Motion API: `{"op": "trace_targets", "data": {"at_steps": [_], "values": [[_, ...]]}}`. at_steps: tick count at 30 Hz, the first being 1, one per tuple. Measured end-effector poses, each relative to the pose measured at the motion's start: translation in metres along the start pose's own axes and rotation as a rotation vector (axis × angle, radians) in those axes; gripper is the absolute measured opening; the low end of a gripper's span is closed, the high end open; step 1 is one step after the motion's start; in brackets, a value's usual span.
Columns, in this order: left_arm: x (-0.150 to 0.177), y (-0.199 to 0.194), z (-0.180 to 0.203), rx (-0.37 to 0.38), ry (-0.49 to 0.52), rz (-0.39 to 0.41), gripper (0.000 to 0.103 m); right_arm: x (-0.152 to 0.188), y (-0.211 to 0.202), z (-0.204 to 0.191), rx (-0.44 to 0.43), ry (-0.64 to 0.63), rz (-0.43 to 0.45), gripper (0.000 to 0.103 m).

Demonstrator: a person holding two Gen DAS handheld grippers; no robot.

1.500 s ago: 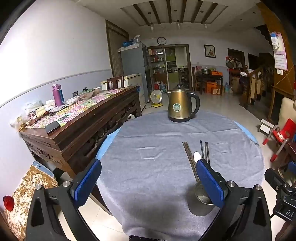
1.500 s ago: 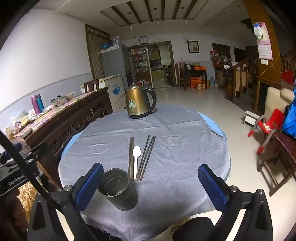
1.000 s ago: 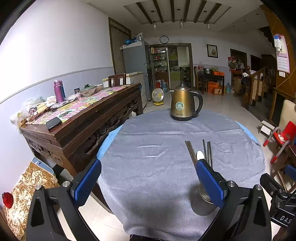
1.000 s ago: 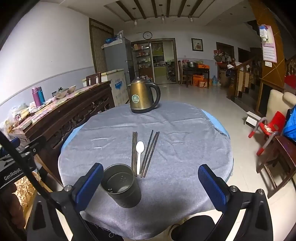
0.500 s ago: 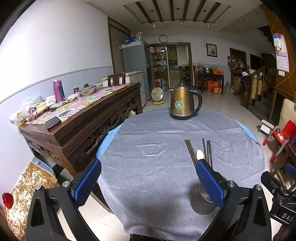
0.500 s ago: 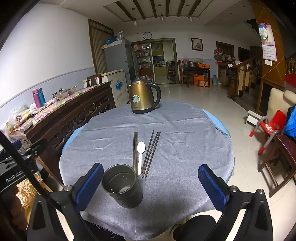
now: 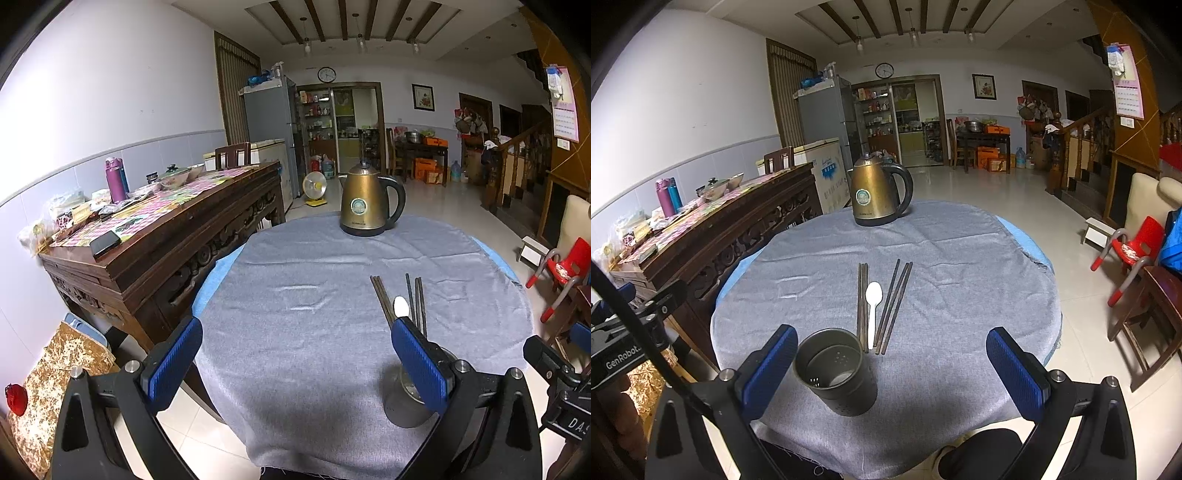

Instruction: Organize utensils

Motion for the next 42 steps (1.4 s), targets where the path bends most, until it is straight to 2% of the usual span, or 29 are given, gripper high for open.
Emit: {"op": "trace_targets", "data": {"at_steps": [6, 11, 15, 17, 20, 24, 26, 27, 28, 30, 34, 36, 42], "values": [[-0.004, 0.012, 0.0, -0.023, 0.022, 0.038, 0.102, -0.01, 0.011, 0.0, -0.008, 0.013, -0.011, 0.103], [-0.012, 0.034, 0.001, -0.019, 0.018, 0.011, 0.102, -0.022, 0.03, 0.002, -0.018, 0.021, -0.034, 0.103], [-0.02, 0.07, 0.003, 0.037, 0.021, -0.057, 0.102, -0.034, 0.056, 0.011, -0.066, 0.051, -0.078, 0.103], [-0.025, 0.099, 0.005, 0.093, 0.021, -0.118, 0.102, -0.041, 0.077, 0.02, -0.109, 0.077, -0.115, 0.103], [-0.032, 0.157, 0.009, 0.175, 0.001, -0.237, 0.102, -0.05, 0.123, 0.043, -0.165, 0.147, -0.2, 0.092], [-0.041, 0.22, 0.028, 0.261, -0.012, -0.317, 0.102, -0.054, 0.187, 0.069, -0.222, 0.25, -0.3, 0.065], [-0.041, 0.252, 0.037, 0.261, 0.0, -0.375, 0.091, -0.055, 0.219, 0.074, -0.231, 0.262, -0.346, 0.057], [-0.042, 0.259, 0.041, 0.281, -0.012, -0.378, 0.081, -0.056, 0.236, 0.075, -0.234, 0.26, -0.365, 0.051], [-0.04, 0.273, 0.044, 0.282, -0.001, -0.405, 0.077, -0.056, 0.249, 0.075, -0.235, 0.256, -0.376, 0.049], [-0.035, 0.295, 0.047, 0.272, 0.005, -0.452, 0.077, -0.056, 0.279, 0.074, -0.229, 0.244, -0.401, 0.046], [-0.03, 0.322, 0.063, 0.284, 0.025, -0.476, 0.077, -0.053, 0.325, 0.069, -0.231, 0.227, -0.44, 0.037], [-0.028, 0.333, 0.069, 0.275, 0.045, -0.481, 0.077, -0.052, 0.34, 0.067, -0.229, 0.199, -0.44, 0.032], [-0.028, 0.363, 0.089, 0.276, 0.073, -0.506, 0.077, -0.048, 0.359, 0.062, -0.252, 0.164, -0.436, 0.031]]}}
Point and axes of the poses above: each gripper's, at about its wrist camera, not at the fingertips, and y roughly the way its jaws point, z to its right, x to its underside, the point moved 2 cm from there along y, roughly the way its jaws point, and after that the axes turned 2 degrees about -y, right-handed, at the moved point
